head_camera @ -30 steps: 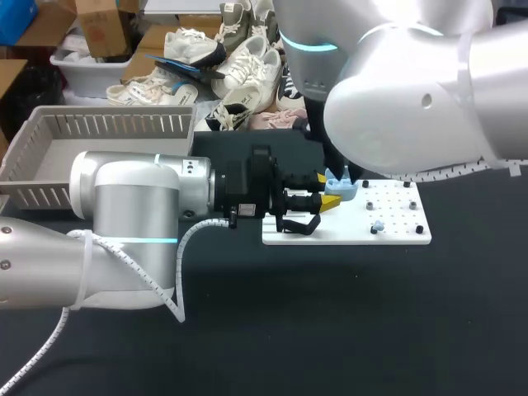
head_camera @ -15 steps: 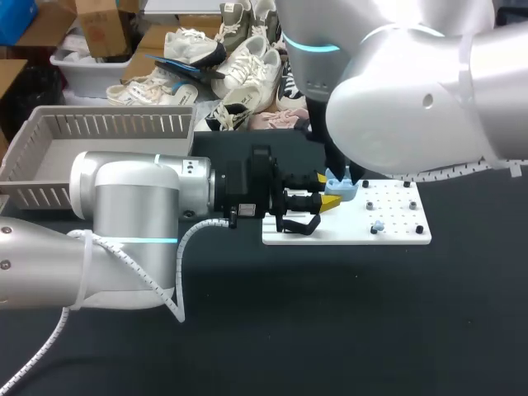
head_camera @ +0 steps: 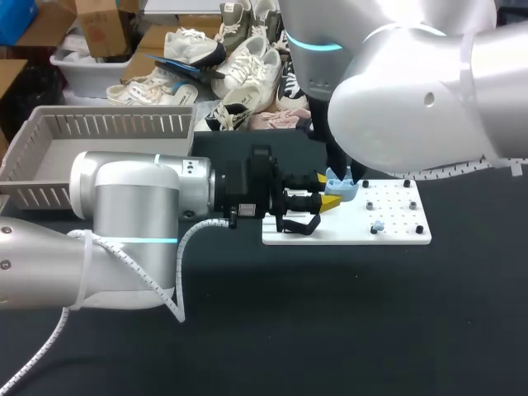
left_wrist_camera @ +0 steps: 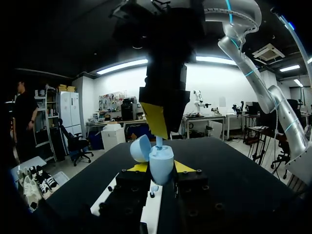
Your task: Pick up each earbud case from the left stands, insert the matching earbuds, close the lid, and place the case in the box.
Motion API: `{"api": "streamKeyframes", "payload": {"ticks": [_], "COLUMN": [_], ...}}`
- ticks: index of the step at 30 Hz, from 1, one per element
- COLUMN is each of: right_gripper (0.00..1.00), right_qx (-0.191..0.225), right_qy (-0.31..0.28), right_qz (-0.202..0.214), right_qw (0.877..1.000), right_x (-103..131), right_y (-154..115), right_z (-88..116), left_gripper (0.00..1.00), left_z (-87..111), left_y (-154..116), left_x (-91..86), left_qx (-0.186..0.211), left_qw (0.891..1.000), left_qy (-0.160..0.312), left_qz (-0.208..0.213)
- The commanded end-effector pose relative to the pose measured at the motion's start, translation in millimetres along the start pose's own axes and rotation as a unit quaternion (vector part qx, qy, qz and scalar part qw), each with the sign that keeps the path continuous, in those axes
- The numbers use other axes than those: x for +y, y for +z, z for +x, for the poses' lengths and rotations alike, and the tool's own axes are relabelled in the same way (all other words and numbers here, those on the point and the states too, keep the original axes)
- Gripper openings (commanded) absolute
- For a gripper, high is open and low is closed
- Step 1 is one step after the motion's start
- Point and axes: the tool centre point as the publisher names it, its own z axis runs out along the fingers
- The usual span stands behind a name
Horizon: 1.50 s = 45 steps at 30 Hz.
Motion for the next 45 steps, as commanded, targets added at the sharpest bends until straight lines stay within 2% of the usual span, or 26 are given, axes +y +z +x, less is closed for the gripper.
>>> {"api": "streamKeyframes", "payload": {"ticks": [1, 45], "right_gripper": [0.0, 0.0], "right_qx": [0.0, 0.009], "right_qy": [0.001, 0.001], "right_qz": [0.0, 0.001], "right_qw": [1.0, 1.0], "right_x": [0.0, 0.7], "right_y": [1.7, 4.8], "right_z": [0.8, 4.3], "left_gripper": [0.0, 0.0], "left_z": [0.3, 0.3], "left_y": [0.2, 0.2], "left_x": [-0.7, -0.7], "left_qx": [-0.001, -0.001], "left_qw": [1.0, 1.0], "left_qy": [0.001, 0.001], "left_qz": [-0.003, -0.003]}}
